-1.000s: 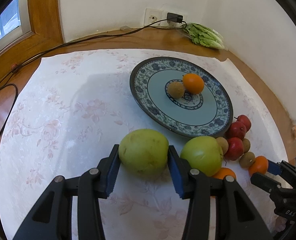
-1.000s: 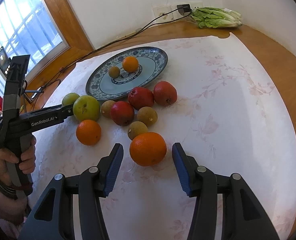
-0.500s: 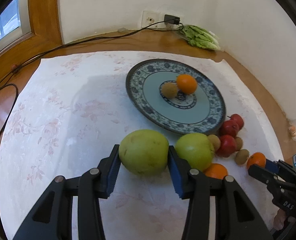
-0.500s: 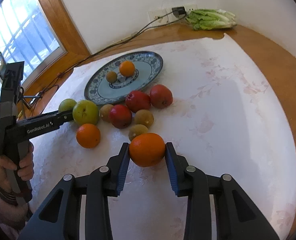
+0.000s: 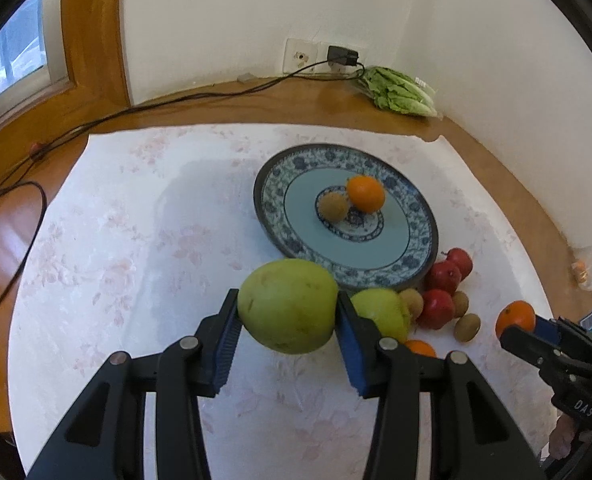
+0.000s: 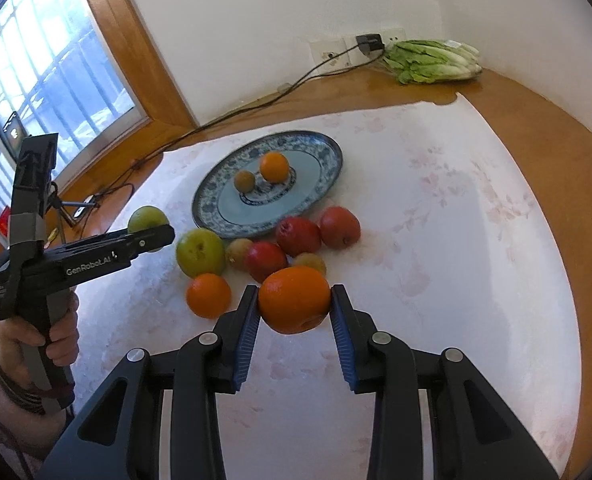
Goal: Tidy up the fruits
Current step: 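Lower the green pear onto the plate with the left tool while the right tool releases the orange there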
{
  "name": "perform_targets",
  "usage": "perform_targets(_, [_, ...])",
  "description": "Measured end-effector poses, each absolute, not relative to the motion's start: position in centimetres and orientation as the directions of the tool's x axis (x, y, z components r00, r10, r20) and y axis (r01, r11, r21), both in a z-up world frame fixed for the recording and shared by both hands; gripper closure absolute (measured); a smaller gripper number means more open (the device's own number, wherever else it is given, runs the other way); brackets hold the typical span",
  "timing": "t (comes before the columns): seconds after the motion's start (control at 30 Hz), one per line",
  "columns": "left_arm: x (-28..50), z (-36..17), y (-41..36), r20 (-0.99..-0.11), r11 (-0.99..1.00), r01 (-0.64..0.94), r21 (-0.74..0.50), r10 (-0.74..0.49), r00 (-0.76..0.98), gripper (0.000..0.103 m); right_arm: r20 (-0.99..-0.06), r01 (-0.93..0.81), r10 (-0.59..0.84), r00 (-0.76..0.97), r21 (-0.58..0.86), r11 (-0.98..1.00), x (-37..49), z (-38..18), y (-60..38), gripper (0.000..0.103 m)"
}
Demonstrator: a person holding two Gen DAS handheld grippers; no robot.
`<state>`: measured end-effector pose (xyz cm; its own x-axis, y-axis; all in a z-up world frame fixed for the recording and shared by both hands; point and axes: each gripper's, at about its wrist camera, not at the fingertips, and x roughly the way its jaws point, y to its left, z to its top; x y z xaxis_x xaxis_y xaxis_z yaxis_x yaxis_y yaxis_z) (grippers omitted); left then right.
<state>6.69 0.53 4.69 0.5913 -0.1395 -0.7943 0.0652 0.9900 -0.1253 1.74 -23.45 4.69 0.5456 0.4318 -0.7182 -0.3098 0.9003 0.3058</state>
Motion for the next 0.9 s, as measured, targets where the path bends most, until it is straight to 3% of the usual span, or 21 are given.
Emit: perform_targets(0.9, [11.0,4.8,-1.4,-0.801,0.983,0.108,-0.147,-0.182,0.571,0.055,-0.720,-0.372,0.463,0.517,0.298,0.879,8.0,8.0,-20.7,0.067])
